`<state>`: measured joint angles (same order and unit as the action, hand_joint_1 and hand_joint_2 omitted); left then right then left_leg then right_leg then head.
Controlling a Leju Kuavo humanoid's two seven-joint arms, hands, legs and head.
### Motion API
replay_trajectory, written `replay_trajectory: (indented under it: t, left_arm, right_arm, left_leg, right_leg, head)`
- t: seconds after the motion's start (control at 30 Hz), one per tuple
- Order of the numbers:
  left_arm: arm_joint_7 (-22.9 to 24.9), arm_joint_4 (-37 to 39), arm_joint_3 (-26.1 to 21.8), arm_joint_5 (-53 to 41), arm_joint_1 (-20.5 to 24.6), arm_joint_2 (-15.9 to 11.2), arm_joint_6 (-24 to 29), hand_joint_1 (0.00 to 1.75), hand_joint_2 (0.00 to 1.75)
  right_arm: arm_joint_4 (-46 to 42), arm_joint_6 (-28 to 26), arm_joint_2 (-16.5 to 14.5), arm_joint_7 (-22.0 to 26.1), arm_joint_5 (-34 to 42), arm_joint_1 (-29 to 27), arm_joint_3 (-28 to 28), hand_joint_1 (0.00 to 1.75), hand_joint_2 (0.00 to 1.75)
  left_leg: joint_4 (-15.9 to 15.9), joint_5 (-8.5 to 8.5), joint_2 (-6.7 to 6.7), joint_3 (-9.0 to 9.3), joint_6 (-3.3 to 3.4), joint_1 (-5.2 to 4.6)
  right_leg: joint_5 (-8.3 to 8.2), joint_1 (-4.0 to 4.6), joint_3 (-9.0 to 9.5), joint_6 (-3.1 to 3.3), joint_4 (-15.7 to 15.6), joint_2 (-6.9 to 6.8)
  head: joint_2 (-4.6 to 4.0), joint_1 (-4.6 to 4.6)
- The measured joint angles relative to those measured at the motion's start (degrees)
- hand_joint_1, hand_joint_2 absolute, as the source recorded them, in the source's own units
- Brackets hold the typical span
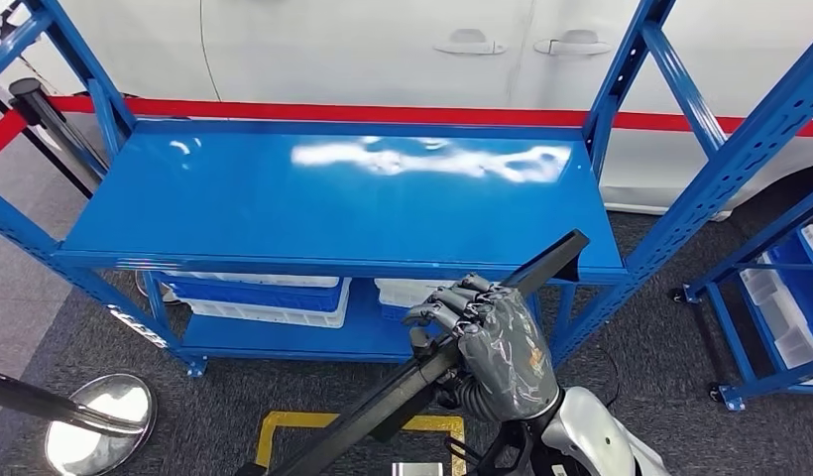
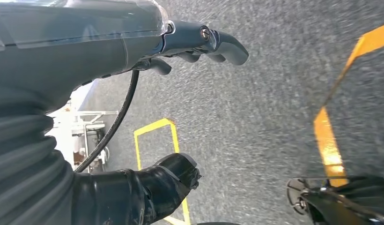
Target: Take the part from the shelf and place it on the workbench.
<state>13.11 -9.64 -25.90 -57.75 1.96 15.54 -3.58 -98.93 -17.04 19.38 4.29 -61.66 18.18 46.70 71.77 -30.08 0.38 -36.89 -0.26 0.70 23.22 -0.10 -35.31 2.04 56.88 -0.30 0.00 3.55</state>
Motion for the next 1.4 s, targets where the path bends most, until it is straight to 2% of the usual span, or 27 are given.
replay_trajectory:
  t: [0.03, 0.1, 0.17, 0.23, 0.27, 0.37, 0.4, 0.43, 0.47, 0.53, 0.6, 0.63, 0.67, 0.73, 0.8, 0.87, 0.9, 0.93, 0.97, 1.0, 1.07, 1.1, 1.13, 1.2, 1.27, 1.33, 1.4]
  left_arm:
    - [0.00, 0.00, 0.00, 0.00, 0.03, -0.02, 0.01, 0.00, 1.75]
    - [-0.05, 0.00, 0.00, 0.00, 0.11, -0.04, 0.04, 0.00, 1.75]
    - [-0.25, 0.00, 0.00, 0.01, 0.09, -0.04, 0.05, 0.00, 1.75]
    - [-0.49, 0.01, -0.01, 0.07, 0.05, -0.03, 0.03, 0.00, 1.75]
    - [-0.57, 0.01, -0.02, 0.10, 0.05, -0.03, 0.02, 0.00, 1.75]
    - [-0.69, 0.00, -0.06, 0.14, 0.07, -0.06, -0.03, 0.00, 1.75]
    - [-0.72, 0.00, -0.07, 0.12, 0.07, -0.06, -0.05, 0.00, 1.75]
    - [-0.73, 0.00, -0.07, 0.08, 0.07, -0.06, -0.08, 0.00, 1.75]
    - [-0.74, 0.00, -0.07, 0.04, 0.06, -0.05, -0.10, 0.00, 1.75]
    - [-0.74, 0.00, -0.07, -0.02, 0.06, 0.04, -0.13, 0.00, 1.75]
    - [-0.74, 0.01, -0.07, -0.07, 0.08, 0.29, -0.17, 0.00, 1.75]
    - [-0.74, 0.01, -0.06, -0.13, 0.09, 0.40, -0.20, 0.00, 1.75]
    - [-0.72, 0.02, -0.05, -0.22, 0.10, 0.48, -0.25, 0.00, 1.75]
    - [-0.62, 0.02, -0.03, -0.43, 0.08, 0.58, -0.35, 0.00, 1.75]
    - [-0.52, 0.02, 0.00, -0.61, 0.10, 0.64, -0.38, 0.00, 1.75]
    - [-0.49, 0.02, 0.03, -0.69, 0.10, 0.62, -0.37, 0.00, 1.75]
    - [-0.48, 0.02, 0.04, -0.70, 0.08, 0.60, -0.36, 0.00, 1.75]
    - [-0.48, 0.02, 0.04, -0.70, 0.06, 0.58, -0.36, 0.00, 1.75]
    - [-0.48, 0.02, 0.04, -0.70, 0.06, 0.56, -0.35, 0.00, 1.75]
    - [-0.48, 0.02, 0.04, -0.70, 0.08, 0.52, -0.35, 0.00, 1.75]
    - [-0.48, 0.02, 0.05, -0.83, 0.19, 0.46, -0.36, 0.00, 1.75]
    - [-0.48, 0.02, 0.07, -0.92, 0.24, 0.45, -0.38, 0.00, 1.75]
    - [-0.48, 0.02, 0.09, -1.01, 0.25, 0.45, -0.39, 0.00, 1.75]
    - [-0.48, 0.02, 0.11, -1.09, 0.17, 0.45, -0.43, 0.00, 1.75]
    - [-0.46, 0.02, 0.12, -1.15, 0.20, 0.42, -0.44, 0.00, 1.75]
    - [-0.42, 0.02, 0.13, -1.22, 0.29, 0.41, -0.44, 0.00, 1.75]
    - [-0.38, 0.02, 0.12, -1.32, 0.32, 0.39, -0.44, 0.00, 1.75]
  right_arm:
    - [-0.04, 0.16, 0.01, 0.02, 0.17, -0.05, -0.03, 1.75, 1.75]
    - [-0.30, 0.86, 0.03, 0.15, 1.04, -0.14, -0.27, 1.75, 1.75]
    - [-0.66, 2.20, 0.06, 0.37, 2.67, -0.19, -0.62, 1.75, 1.75]
    - [-0.97, 3.97, 0.18, 0.67, 4.70, -0.25, -0.95, 1.75, 1.75]
    - [-1.10, 4.75, 0.26, 0.78, 5.53, -0.28, -1.17, 1.75, 1.75]
    - [-1.36, 6.20, 0.43, 0.86, 6.88, -0.30, -1.84, 1.75, 1.75]
    - [-1.39, 6.56, 0.51, 0.85, 7.07, -0.34, -1.95, 1.75, 1.75]
    - [-1.39, 6.93, 0.63, 0.85, 7.19, -0.38, -2.00, 1.75, 1.75]
    - [-1.39, 7.32, 0.76, 0.85, 7.31, -0.42, -2.05, 1.75, 1.75]
    - [-1.42, 7.77, 1.05, 0.84, 7.66, -0.44, -2.25, 1.75, 1.75]
    - [-1.66, 7.86, 1.46, 0.78, 8.13, -0.40, -2.79, 1.75, 1.75]
    - [-1.84, 7.86, 1.71, 0.75, 8.34, -0.39, -3.09, 1.75, 1.75]
    - [-2.01, 7.86, 1.95, 0.73, 8.52, -0.42, -3.35, 1.75, 1.75]
    - [-2.27, 7.86, 2.26, 0.70, 8.78, -0.55, -3.64, 1.75, 1.75]
    - [-2.49, 7.86, 2.40, 0.59, 8.94, -0.77, -3.93, 1.75, 1.75]
    - [-2.64, 7.86, 2.43, 0.43, 8.98, -1.13, -4.17, 1.75, 1.75]
    - [-2.67, 7.86, 2.44, 0.35, 8.98, -1.34, -4.23, 1.75, 1.75]
    - [-2.68, 7.86, 2.45, 0.29, 8.98, -1.53, -4.26, 1.75, 1.75]
    - [-2.68, 7.86, 2.47, 0.23, 8.98, -1.66, -4.29, 1.75, 1.75]
    - [-2.68, 7.86, 2.49, 0.18, 8.98, -1.76, -4.34, 1.75, 1.75]
    - [-2.81, 7.86, 2.61, 0.03, 8.91, -2.01, -4.56, 1.75, 1.75]
    - [-2.94, 7.85, 2.71, -0.06, 8.86, -2.16, -4.71, 1.75, 1.75]
    - [-3.09, 7.85, 2.85, -0.14, 8.79, -2.32, -4.87, 1.75, 1.75]
    - [-3.27, 7.86, 3.24, -0.22, 8.70, -2.65, -5.14, 1.75, 1.75]
    - [-3.38, 8.04, 3.73, -0.35, 8.71, -3.11, -5.46, 1.75, 1.75]
    - [-3.57, 8.57, 4.24, -0.65, 8.91, -3.52, -5.92, 1.75, 1.75]
    - [-3.73, 9.12, 4.67, -1.00, 9.19, -3.88, -6.33, 1.75, 1.75]
  left_leg:
    - [-3.87, 0.82, -0.04, 3.08, -0.07, 0.10]
    - [-11.73, 0.05, -0.34, 8.38, 0.19, 0.02]
    - [-14.69, -0.88, -0.61, 9.86, 0.78, -0.22]
    - [-14.56, -0.05, -0.36, 9.15, 1.78, -0.17]
    - [-14.61, 0.50, -0.17, 8.73, 2.37, -0.16]
    - [-14.56, 2.25, 0.22, 6.83, 3.45, -0.46]
    - [-14.48, 2.80, 0.27, 6.05, 3.54, -0.65]
    - [-14.40, 3.34, 0.30, 5.24, 3.58, -0.85]
    - [-14.32, 3.85, 0.31, 4.46, 3.60, -1.03]
    - [-14.22, 4.69, 0.27, 3.27, 3.59, -1.24]
    - [-14.20, 5.46, 0.27, 2.65, 3.22, -1.16]
    - [-14.29, 5.87, 0.29, 2.50, 2.91, -0.96]
    - [-14.48, 6.33, 0.33, 2.41, 2.53, -0.73]
    - [-14.79, 6.47, 0.23, 2.15, 1.96, -0.57]
    - [-12.41, 3.62, -0.01, 1.07, 1.44, -0.64]
    - [-5.72, -1.33, -0.12, -0.99, 0.73, -0.30]
    - [-2.15, -2.94, -0.13, -1.86, 0.29, -0.06]
    - [0.21, -3.35, -0.13, -2.13, -0.20, 0.20]
    - [0.69, -2.59, -0.12, -1.53, -0.76, 0.49]
    - [-0.87, -1.07, -0.10, 0.00, -1.38, 0.87]
    - [-7.57, 0.72, -0.19, 4.33, -2.65, 1.41]
    - [-10.20, 0.81, -0.32, 5.78, -2.62, 1.45]
    - [-11.78, 0.48, -0.49, 6.48, -2.38, 1.36]
    - [-11.77, 0.51, -0.67, 6.06, -1.20, 1.11]
    - [-11.57, 1.07, -0.49, 5.29, -0.18, 1.05]
    - [-11.64, 1.96, -0.04, 4.22, 1.18, 0.80]
    - [-11.63, 3.00, 0.45, 2.92, 2.05, 0.21]
  right_leg:
    - [-0.41, -0.07, -0.90, -0.31, 0.48, 0.05]
    - [-1.13, -0.03, -2.22, -0.97, 1.40, 0.09]
    - [-1.91, 0.09, -2.71, -1.59, 1.76, 0.11]
    - [-1.59, -0.10, -3.13, -2.24, 2.22, 0.28]
    - [-0.13, -0.23, -3.60, -2.56, 3.30, 0.33]
    - [7.77, -0.43, -6.08, -3.20, 12.59, 0.33]
    - [9.24, -0.43, -6.66, -3.25, 15.99, 0.32]
    - [9.32, -0.36, -6.52, -3.14, 17.87, 0.33]
    - [8.30, -0.18, -5.38, -2.83, 17.64, 0.34]
    - [5.46, 0.62, -0.17, -1.46, 11.00, 0.38]
    - [5.02, 1.47, 5.11, 0.08, 2.72, 0.25]
    - [5.27, 1.83, 6.44, 0.57, 0.32, 0.20]
    - [5.23, 2.01, 6.88, 0.83, -0.73, 0.17]
    - [3.61, 1.93, 6.93, 1.16, -2.18, 0.08]
    - [1.96, 1.41, 6.68, 1.39, -3.69, -0.22]
    - [1.13, 1.08, 5.54, 1.17, -3.63, -0.40]
    - [0.86, 0.87, 4.73, 0.89, -3.18, -0.44]
    - [0.64, 0.60, 3.82, 0.64, -2.58, -0.48]
    - [0.47, 0.24, 2.84, 0.38, -1.83, -0.49]
    - [0.35, -0.17, 1.82, 0.09, -0.97, -0.48]
    - [0.23, -0.81, -0.26, -0.78, 0.87, -0.38]
    - [0.06, -0.88, -1.13, -1.35, 1.63, -0.32]
    - [-0.17, -0.87, -1.76, -1.89, 2.18, -0.26]
    - [-0.88, -0.80, -2.32, -2.73, 2.54, -0.18]
    - [0.22, -1.05, -2.91, -3.20, 3.53, -0.06]
    - [5.08, -1.19, -4.39, -3.42, 8.29, 0.04]
    - [10.16, -1.03, -6.09, -3.39, 15.58, 0.06]
  head:
    - [0.00, 0.01]
    - [0.00, -0.03]
    - [0.00, -0.09]
    - [0.00, -0.10]
    - [0.00, -0.10]
    - [0.00, -0.10]
    - [0.00, -0.10]
    - [0.00, -0.10]
    - [0.00, -0.09]
    - [0.00, -0.08]
    - [0.00, -0.07]
    - [0.00, -0.09]
    - [0.00, -0.09]
    - [0.01, -0.10]
    - [0.01, -0.08]
    - [0.01, -0.08]
    - [0.01, -0.08]
    - [0.01, -0.09]
    - [0.01, -0.08]
    - [0.01, -0.08]
    - [0.01, 0.02]
    - [0.01, 0.04]
    - [0.01, 0.08]
    - [0.01, 0.04]
    - [0.01, 0.03]
    - [0.00, 0.03]
    - [0.00, 0.03]
